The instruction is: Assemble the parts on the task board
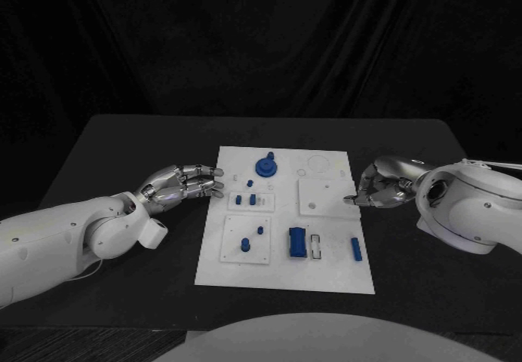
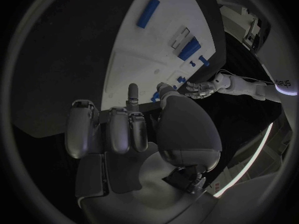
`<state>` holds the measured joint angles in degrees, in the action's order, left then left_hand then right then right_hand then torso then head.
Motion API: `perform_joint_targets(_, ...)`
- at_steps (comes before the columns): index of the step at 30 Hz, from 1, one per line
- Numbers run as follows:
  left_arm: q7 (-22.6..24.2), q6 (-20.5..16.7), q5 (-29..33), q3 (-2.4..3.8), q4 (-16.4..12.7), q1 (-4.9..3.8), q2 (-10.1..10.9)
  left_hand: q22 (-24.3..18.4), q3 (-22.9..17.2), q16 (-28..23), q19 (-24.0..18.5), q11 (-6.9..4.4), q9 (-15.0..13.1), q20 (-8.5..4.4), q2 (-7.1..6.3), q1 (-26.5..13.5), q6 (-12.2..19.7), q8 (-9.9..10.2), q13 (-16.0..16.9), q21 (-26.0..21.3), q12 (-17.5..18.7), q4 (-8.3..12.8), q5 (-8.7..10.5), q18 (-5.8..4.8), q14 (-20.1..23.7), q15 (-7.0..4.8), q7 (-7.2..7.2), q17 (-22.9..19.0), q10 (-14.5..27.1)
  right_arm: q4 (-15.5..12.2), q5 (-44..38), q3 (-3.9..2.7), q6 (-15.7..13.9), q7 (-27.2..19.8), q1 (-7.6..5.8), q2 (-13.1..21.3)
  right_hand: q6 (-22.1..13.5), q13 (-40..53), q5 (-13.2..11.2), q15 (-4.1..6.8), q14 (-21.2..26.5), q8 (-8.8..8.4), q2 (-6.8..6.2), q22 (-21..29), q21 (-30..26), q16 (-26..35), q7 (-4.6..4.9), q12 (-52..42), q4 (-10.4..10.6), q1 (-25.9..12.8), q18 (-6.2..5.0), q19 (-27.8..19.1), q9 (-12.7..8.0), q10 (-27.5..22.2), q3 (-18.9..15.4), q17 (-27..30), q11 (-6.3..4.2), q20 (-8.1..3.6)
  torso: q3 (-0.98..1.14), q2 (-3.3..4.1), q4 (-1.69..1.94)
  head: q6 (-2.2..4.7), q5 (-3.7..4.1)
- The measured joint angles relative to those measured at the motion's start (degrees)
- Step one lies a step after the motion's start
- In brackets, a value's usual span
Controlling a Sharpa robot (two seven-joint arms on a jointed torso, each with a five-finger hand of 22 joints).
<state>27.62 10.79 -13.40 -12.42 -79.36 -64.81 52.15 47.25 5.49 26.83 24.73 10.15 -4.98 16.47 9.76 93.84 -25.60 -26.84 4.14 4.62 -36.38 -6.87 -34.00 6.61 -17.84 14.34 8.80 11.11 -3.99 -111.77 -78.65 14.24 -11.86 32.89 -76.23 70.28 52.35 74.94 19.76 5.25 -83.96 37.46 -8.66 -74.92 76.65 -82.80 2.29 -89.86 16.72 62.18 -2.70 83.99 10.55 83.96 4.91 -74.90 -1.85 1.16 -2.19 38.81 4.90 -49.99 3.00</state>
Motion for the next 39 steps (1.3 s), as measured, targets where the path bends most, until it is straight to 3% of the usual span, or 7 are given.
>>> perform_joint_targets(3,0.04,-0.11,0.0,0.0,-0.08,0.0,0.02,0.0,0.0,0.0,0.0,0.0,0.0,0.0,-0.16,-0.16,-0.21,0.0,0.0,0.0,0.0,0.0,0.0,0.0,0.0,0.0,0.21,0.0,0.0,1.53,0.63,-0.01,4.46,1.71,-0.51,-1.07,0.36,0.0,1.48,0.0,0.0,-1.04,0.0,0.0,0.0,0.0,-0.14,0.0,-0.07,0.0,0.0,-0.04,0.68,0.0,0.07,0.0,0.0,-0.04,-0.04,-0.03,0.0,0.0,0.44)
perform_joint_targets(8,0.08,-0.31,0.0,0.0,-0.2,0.0,0.18,0.0,0.0,0.0,0.0,0.0,0.0,0.0,-0.23,-0.23,-0.21,0.0,-0.01,0.0,-0.28,0.0,0.0,0.0,0.0,0.0,0.21,0.0,0.0,2.98,0.99,-0.01,9.68,3.46,-0.72,-2.49,1.5,0.0,0.99,0.0,0.0,-1.71,0.49,0.01,0.59,0.0,-0.28,0.0,-0.07,-0.48,0.0,-0.04,1.56,0.0,0.07,0.0,0.0,-0.04,-0.16,-0.1,0.09,0.0,0.75)
perform_joint_targets(14,0.08,-0.45,0.0,0.0,-0.21,0.0,0.12,0.01,0.0,0.0,0.0,0.0,0.0,0.0,-0.23,-0.23,-0.21,0.0,-0.01,0.0,-0.27,0.0,0.0,0.0,0.0,0.0,0.21,0.0,0.0,3.23,1.05,-0.06,12.44,4.46,-0.29,-3.38,2.97,-0.01,1.0,0.39,0.0,-2.09,0.98,0.01,3.07,-1.11,-0.9,0.0,-0.06,-0.97,0.0,-0.04,3.31,-0.01,0.07,0.0,-0.41,-0.44,-0.21,-0.07,0.16,0.0,0.59)
perform_joint_targets(15,0.08,-0.46,0.0,0.0,-0.22,0.0,0.1,0.01,0.0,0.0,0.0,0.0,0.0,0.0,-0.23,-0.23,-0.21,0.0,-0.01,0.0,-0.27,0.0,0.0,0.0,0.0,0.0,0.21,0.0,0.0,3.21,1.05,-0.05,12.71,4.57,-0.06,-3.38,3.34,-0.01,1.76,0.43,0.0,-2.32,0.97,0.01,3.54,-1.53,-0.97,0.0,-0.13,-0.97,0.01,-0.02,3.65,-0.01,0.26,0.0,-0.41,-0.46,-0.21,-0.05,0.16,0.0,0.58)
perform_joint_targets(19,0.08,-0.51,0.0,0.0,-0.7,0.0,0.24,0.01,0.0,0.0,0.0,0.19,0.0,0.0,-0.23,-0.23,-0.21,0.0,0.04,0.22,-0.27,0.0,0.0,0.0,0.0,0.0,0.21,0.0,-0.19,2.99,1.07,0.0,13.6,4.92,0.81,-3.38,5.0,-0.01,12.95,1.01,-0.18,-3.65,0.97,0.01,6.53,-4.1,-1.3,0.0,-0.13,-0.97,0.01,0.06,5.94,-0.01,1.9,0.0,-0.82,-0.95,-0.18,-0.04,0.16,0.0,0.66)
perform_joint_targets(22,0.07,-0.54,0.0,0.0,-0.98,0.0,0.51,0.01,0.0,0.0,0.0,0.19,0.0,0.0,-0.23,-0.23,-0.21,0.0,0.04,0.22,-0.27,0.0,0.0,0.0,0.0,0.0,0.21,0.01,-0.19,2.62,1.15,-0.01,14.01,5.06,1.48,-3.37,5.06,-0.01,15.92,1.21,0.01,-3.97,0.73,0.01,6.79,-4.24,-1.37,0.0,-0.12,-0.73,0.0,-0.15,7.16,-0.01,2.21,0.0,-0.82,-1.15,-0.15,-0.02,0.14,0.0,0.56)
perform_joint_targets(39,0.04,-0.58,0.0,0.0,-0.92,0.0,0.46,0.01,0.0,0.0,0.0,0.19,0.0,0.0,-0.23,-0.23,-0.2,0.0,0.03,0.22,-0.25,0.0,0.0,0.0,0.0,0.0,0.21,0.01,-0.19,1.05,1.87,-0.01,14.8,5.29,4.67,-3.08,4.62,-0.02,16.15,1.2,0.02,-4.31,0.59,0.02,6.0,-4.23,-1.35,0.0,-0.12,-0.59,0.01,-0.15,9.96,-0.02,2.21,0.0,-0.82,-1.15,-0.13,-0.09,0.1,0.0,0.85)
